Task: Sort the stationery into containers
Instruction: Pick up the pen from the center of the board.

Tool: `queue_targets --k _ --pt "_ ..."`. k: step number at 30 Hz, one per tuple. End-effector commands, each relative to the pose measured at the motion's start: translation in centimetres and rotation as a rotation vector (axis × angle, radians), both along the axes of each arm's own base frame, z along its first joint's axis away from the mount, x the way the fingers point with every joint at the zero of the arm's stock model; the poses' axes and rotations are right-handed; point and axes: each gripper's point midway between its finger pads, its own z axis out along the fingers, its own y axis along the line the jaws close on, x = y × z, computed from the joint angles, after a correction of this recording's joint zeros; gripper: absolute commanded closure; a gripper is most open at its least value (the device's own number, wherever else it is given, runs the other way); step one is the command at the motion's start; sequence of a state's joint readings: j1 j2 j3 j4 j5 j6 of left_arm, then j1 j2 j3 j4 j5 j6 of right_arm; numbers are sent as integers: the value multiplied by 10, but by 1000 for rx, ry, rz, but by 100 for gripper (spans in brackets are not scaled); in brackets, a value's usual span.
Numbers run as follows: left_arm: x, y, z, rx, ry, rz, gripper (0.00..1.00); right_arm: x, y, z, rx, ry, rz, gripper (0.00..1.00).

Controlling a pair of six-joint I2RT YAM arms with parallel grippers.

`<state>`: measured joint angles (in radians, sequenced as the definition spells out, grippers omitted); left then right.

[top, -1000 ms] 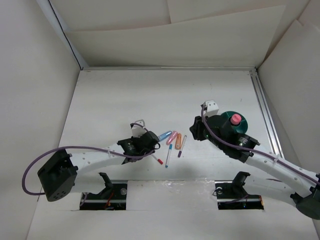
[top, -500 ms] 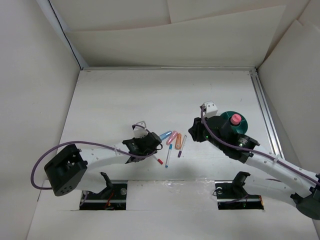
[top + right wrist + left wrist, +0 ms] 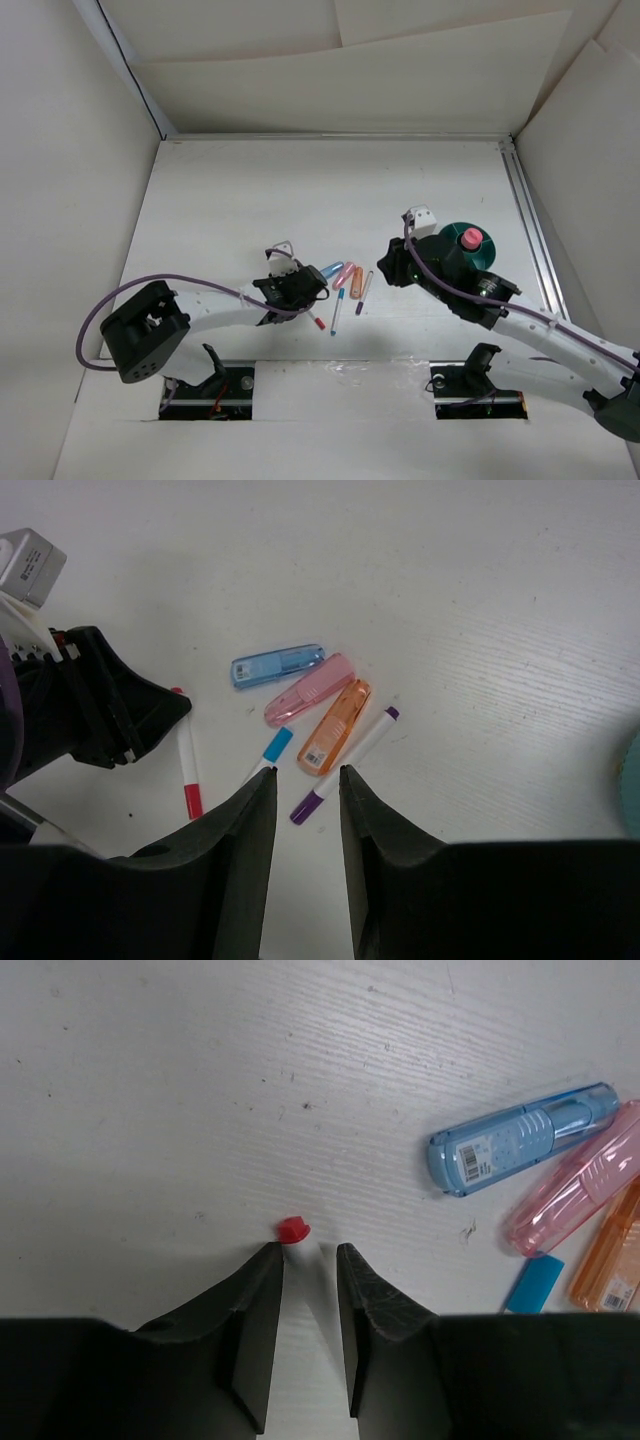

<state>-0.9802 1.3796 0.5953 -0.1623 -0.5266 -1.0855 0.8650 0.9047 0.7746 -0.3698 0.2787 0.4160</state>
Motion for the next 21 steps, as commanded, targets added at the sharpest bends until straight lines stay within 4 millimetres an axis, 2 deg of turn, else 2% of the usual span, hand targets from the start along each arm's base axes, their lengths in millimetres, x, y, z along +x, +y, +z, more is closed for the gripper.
queue_targets --k 1,2,6,9,11,17,21 --pt "-9 17 -21 76 47 37 76 -1 8 15 69 -35 17 63" --pt "-8 15 -20 69 42 37 81 -1 8 15 69 -35 17 63" --pt "-9 16 -22 82 40 32 81 -1 8 15 69 -35 17 63" --pt "-9 10 -19 123 29 20 81 0 9 23 90 -52 17 63" --pt "-13 16 -25 193 52 24 74 0 9 23 90 -53 17 63" --pt "-17 12 -31 236 62 21 71 -1 12 37 120 -77 27 63" --pt "-19 10 -31 230 60 19 76 -2 10 49 137 -102 31 63"
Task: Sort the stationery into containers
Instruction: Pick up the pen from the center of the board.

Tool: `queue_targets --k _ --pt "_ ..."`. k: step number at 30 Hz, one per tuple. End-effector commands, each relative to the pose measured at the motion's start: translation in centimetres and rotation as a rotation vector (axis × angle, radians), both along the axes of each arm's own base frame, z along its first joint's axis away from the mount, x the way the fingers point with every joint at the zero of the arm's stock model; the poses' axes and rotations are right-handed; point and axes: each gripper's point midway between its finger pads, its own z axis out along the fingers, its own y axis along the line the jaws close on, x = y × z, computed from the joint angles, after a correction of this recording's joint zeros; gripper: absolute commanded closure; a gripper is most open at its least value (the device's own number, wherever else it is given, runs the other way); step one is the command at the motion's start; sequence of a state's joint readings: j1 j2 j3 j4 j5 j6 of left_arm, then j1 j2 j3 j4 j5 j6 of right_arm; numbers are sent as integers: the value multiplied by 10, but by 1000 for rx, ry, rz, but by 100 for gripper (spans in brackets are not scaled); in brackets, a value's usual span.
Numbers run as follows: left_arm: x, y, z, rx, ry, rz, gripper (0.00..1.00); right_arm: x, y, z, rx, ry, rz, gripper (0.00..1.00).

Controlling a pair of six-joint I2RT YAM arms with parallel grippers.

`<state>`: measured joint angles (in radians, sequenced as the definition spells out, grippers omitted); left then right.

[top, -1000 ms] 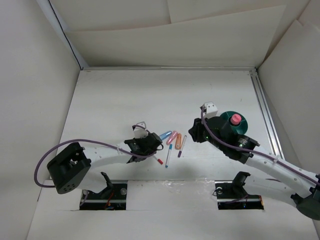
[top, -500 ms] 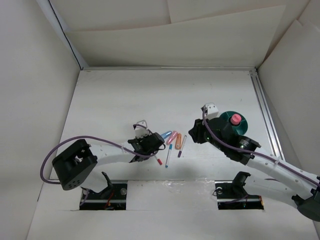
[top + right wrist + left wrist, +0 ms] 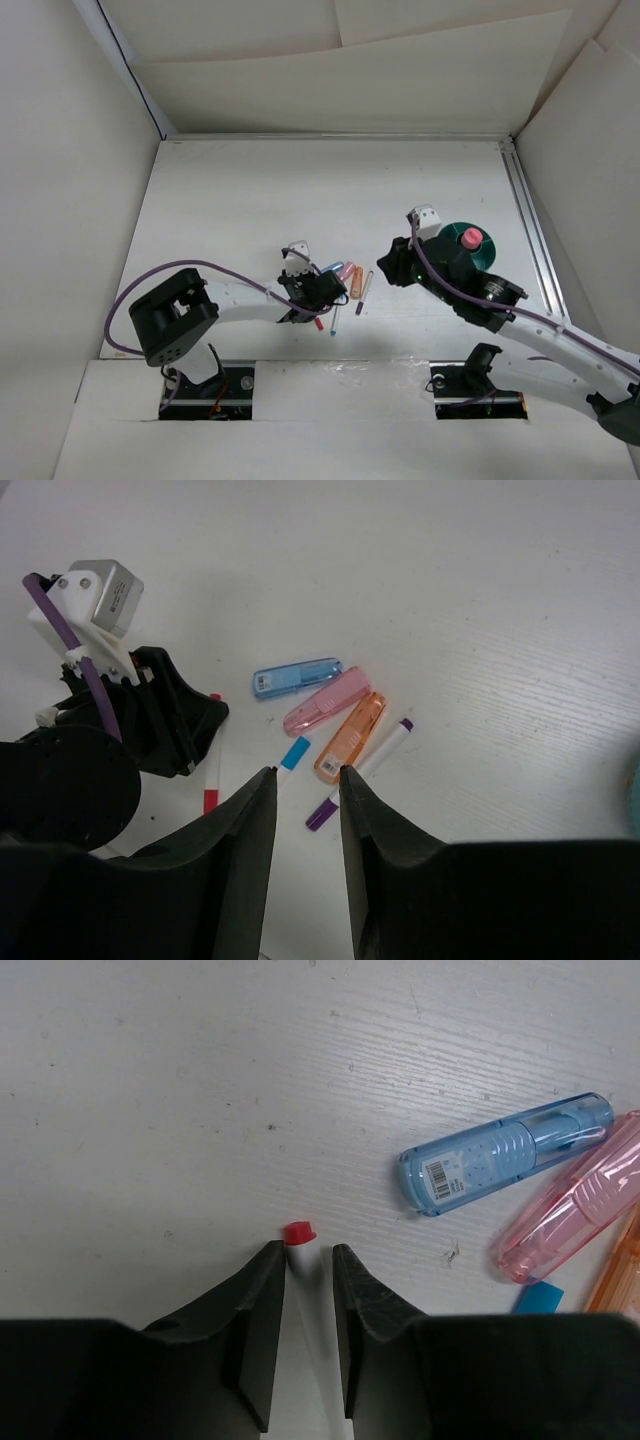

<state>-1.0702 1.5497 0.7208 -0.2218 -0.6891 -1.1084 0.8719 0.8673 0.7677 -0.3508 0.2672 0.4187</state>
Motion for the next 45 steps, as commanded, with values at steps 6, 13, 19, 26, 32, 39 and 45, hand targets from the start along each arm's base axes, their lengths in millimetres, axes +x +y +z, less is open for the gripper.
queue_targets --k 6,13,19,26,32,39,45 --pt "-29 27 -29 88 134 36 99 -1 2 49 109 -92 6 63" --pt "-31 27 -27 89 134 27 100 -5 -3 75 159 -134 6 63" --pt "-27 13 1 -25 94 16 100 -13 4 49 125 -77 60 62" --pt "-26 10 27 -95 54 4 100 -28 16 41 174 -33 144 51" --pt "-20 4 63 -159 3 -10 100 -49 44 27 220 51 312 47" --pt "-6 -8 122 -279 -118 -23 100 -63 45 33 257 58 371 41" --pt "7 -17 166 -428 -215 -43 100 -73 50 32 293 90 418 35"
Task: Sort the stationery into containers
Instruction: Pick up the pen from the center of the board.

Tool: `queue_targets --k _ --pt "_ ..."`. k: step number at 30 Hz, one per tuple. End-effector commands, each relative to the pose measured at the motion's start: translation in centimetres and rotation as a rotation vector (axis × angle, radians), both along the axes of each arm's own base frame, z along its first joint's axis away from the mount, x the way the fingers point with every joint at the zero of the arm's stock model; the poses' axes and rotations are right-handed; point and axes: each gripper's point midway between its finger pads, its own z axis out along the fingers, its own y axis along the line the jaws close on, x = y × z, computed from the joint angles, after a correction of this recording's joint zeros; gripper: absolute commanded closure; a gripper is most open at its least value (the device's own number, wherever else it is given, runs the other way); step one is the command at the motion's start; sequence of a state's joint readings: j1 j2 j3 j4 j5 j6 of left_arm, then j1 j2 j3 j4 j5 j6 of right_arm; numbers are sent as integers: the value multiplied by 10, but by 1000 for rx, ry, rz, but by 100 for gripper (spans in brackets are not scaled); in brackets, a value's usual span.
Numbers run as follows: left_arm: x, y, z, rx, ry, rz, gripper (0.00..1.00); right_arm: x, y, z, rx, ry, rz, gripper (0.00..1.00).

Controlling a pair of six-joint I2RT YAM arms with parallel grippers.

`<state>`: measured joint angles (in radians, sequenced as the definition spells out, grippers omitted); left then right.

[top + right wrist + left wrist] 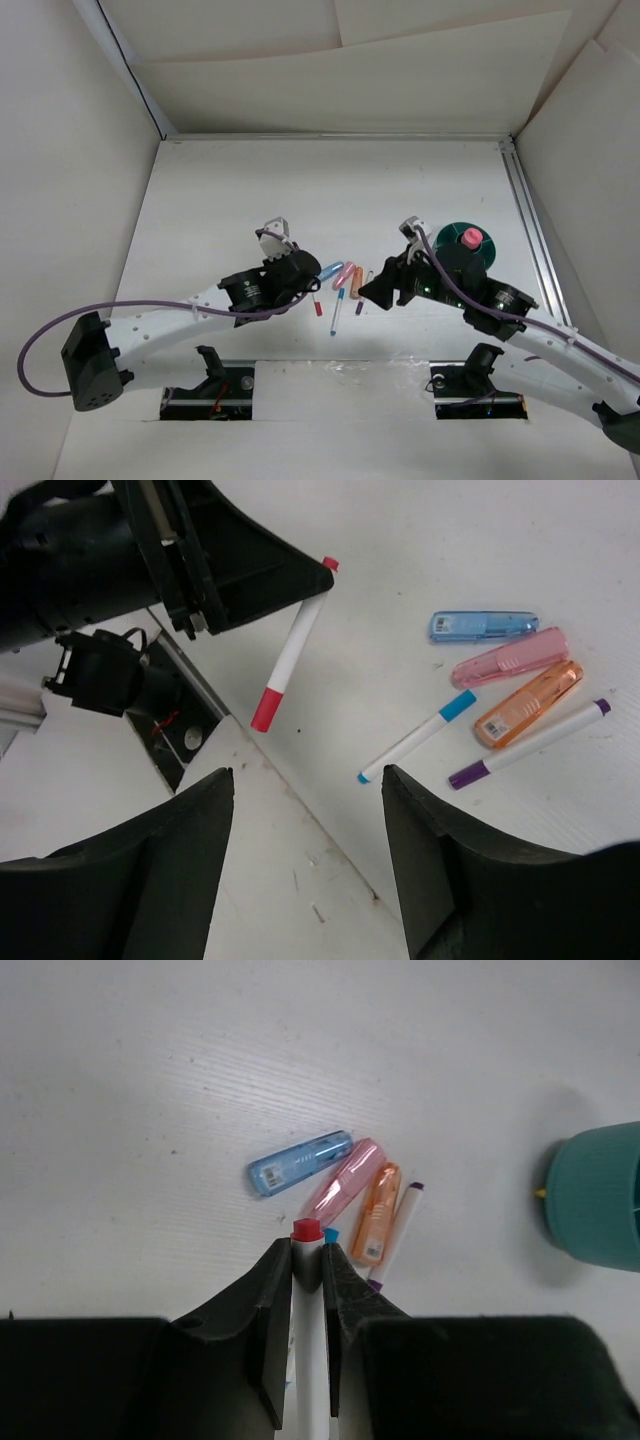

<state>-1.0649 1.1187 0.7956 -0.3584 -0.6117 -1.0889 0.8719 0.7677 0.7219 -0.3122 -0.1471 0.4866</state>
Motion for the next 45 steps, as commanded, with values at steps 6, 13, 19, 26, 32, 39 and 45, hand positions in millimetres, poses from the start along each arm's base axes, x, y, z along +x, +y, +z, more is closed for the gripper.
queue_targets --k 6,13,19,26,32,39,45 --pt "12 -13 71 -236 -165 -12 100 -10 25 18 121 11 99 30" --pt "13 -22 87 -311 -216 -47 100 4 48 13 167 84 80 31" --pt "12 -24 88 -334 -223 -56 100 7 60 19 208 94 102 36" --pt "11 -27 88 -347 -224 -65 100 5 74 11 228 133 152 40" --pt "13 -30 96 -376 -242 -65 100 4 73 4 225 148 148 45" --pt "12 -29 97 -393 -245 -61 100 2 74 5 240 160 155 56" --pt "12 -29 100 -417 -252 -57 100 -2 77 2 241 164 174 65"
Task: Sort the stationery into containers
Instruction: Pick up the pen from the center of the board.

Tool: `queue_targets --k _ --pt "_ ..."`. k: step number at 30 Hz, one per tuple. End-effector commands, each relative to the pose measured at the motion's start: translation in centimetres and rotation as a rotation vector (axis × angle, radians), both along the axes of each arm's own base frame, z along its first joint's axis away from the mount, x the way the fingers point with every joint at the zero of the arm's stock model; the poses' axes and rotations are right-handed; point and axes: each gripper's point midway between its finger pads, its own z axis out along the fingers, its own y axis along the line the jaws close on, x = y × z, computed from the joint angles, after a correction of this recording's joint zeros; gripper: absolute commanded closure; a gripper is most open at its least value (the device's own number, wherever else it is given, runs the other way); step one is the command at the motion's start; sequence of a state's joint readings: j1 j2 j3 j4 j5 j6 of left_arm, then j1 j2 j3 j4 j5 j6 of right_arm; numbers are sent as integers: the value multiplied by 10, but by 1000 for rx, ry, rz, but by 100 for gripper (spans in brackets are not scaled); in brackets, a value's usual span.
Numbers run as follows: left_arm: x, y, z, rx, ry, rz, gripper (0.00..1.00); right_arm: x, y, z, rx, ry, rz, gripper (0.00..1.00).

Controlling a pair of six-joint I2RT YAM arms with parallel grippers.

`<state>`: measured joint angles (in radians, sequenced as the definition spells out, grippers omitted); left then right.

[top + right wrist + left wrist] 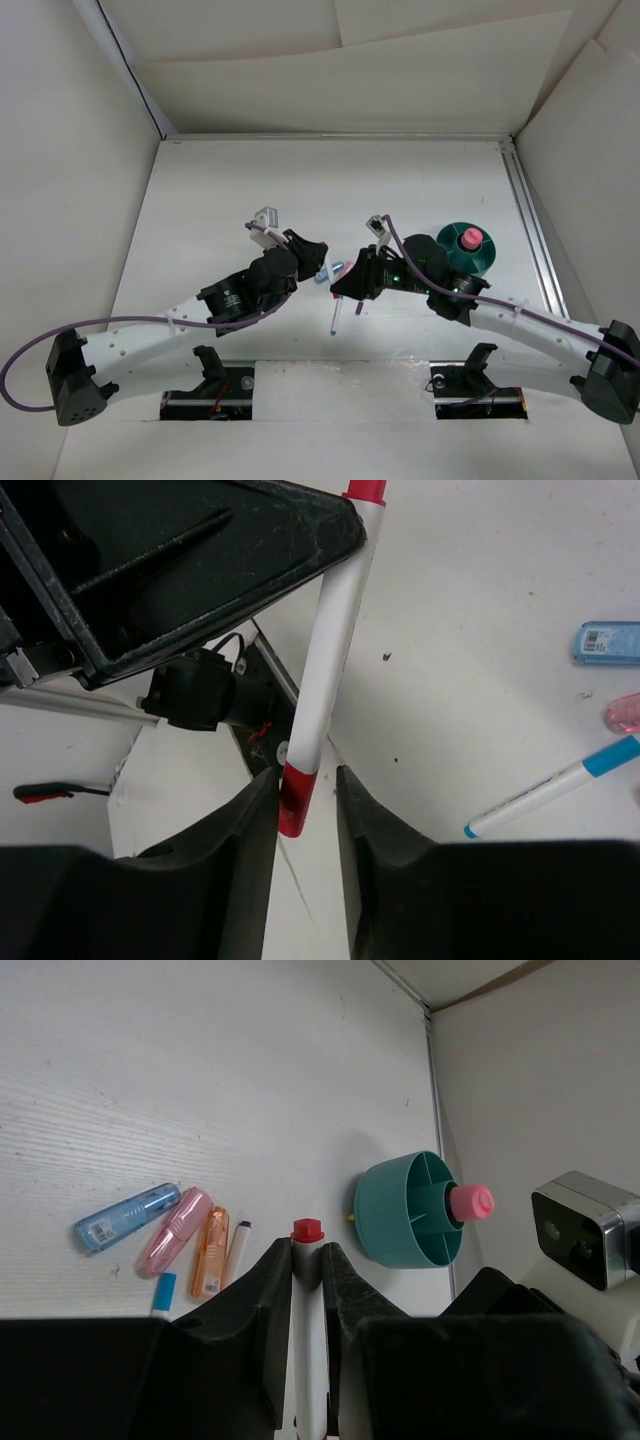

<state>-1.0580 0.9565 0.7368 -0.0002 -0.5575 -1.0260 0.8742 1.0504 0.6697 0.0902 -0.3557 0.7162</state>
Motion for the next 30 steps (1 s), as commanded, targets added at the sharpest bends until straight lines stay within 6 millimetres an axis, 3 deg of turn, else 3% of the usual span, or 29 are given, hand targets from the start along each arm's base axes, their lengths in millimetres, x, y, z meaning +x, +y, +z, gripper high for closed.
queue_targets --k 1,11,15,18,30 --pt "1 2 9 -47 -25 10 100 -5 8 16 65 -34 34 69" --pt "2 2 11 -55 -30 10 100 -8 12 15 72 -19 61 73" --pt "1 0 13 -64 -32 2 100 -10 13 17 81 -24 71 90" --pt "1 0 12 -56 -36 -1 100 -9 10 24 98 -30 55 93" --pt "4 4 22 -10 -66 4 58 -5 -4 33 116 24 -52 98"
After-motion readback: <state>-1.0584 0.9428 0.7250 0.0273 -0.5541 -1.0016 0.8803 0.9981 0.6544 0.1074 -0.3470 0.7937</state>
